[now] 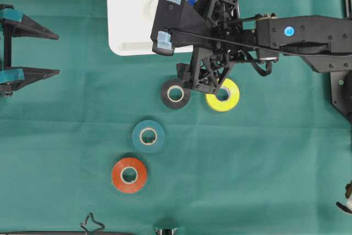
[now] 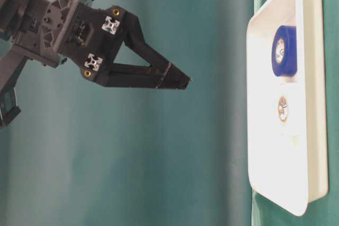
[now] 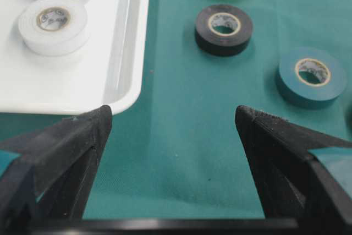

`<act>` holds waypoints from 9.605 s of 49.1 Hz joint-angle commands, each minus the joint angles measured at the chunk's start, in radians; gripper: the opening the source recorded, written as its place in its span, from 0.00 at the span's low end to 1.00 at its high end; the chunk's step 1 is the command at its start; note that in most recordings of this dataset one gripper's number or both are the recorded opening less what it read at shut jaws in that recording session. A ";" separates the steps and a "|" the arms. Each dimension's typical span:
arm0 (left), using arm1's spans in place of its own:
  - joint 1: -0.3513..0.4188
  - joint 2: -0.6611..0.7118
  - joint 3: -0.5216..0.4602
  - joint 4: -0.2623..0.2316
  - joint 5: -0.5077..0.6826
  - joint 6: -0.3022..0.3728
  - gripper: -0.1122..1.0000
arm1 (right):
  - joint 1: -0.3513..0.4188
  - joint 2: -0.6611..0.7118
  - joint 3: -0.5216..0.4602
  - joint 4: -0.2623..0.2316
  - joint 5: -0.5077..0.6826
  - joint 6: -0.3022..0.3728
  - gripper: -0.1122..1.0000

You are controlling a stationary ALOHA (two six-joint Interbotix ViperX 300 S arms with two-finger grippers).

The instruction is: Pick up the tape from a random location and place it into the white case.

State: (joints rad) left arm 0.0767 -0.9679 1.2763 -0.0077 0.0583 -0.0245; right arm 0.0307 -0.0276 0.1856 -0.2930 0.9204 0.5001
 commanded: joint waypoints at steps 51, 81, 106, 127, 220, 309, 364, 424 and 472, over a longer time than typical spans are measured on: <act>0.005 0.003 -0.009 -0.002 -0.002 -0.002 0.96 | 0.005 -0.676 0.680 -0.015 -0.538 0.009 0.91; 0.005 0.000 -0.009 0.000 -0.003 0.002 0.96 | -0.043 -0.822 1.060 -0.008 -0.930 0.009 0.91; 0.006 -0.002 -0.009 -0.002 -0.003 0.008 0.96 | -0.055 -0.811 1.075 -0.009 -0.957 0.005 0.91; -0.049 -0.003 -0.009 -0.002 -0.003 0.000 0.96 | -0.055 -0.813 1.074 -0.009 -0.960 0.005 0.91; -0.273 0.589 -0.425 -0.002 -0.308 0.008 0.96 | -0.055 -0.816 1.069 -0.014 -0.957 -0.002 0.91; -0.279 0.881 -1.140 0.017 0.897 -0.048 0.96 | -0.055 -0.816 1.049 -0.014 -0.913 -0.005 0.91; -0.278 0.884 -1.115 0.017 0.857 -0.049 0.96 | -0.055 -0.813 1.049 -0.017 -0.913 -0.005 0.91; -0.282 1.126 -0.904 0.017 0.459 -0.052 0.96 | -0.055 -0.807 1.054 -0.017 -0.911 -0.006 0.91; -0.307 1.215 -0.884 0.017 0.422 -0.044 0.69 | -0.054 -0.792 1.055 -0.034 -0.911 -0.005 0.91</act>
State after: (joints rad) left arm -0.2194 0.2623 0.4019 0.0061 0.4832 -0.0706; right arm -0.0245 -0.8237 1.2594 -0.3252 0.0138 0.4955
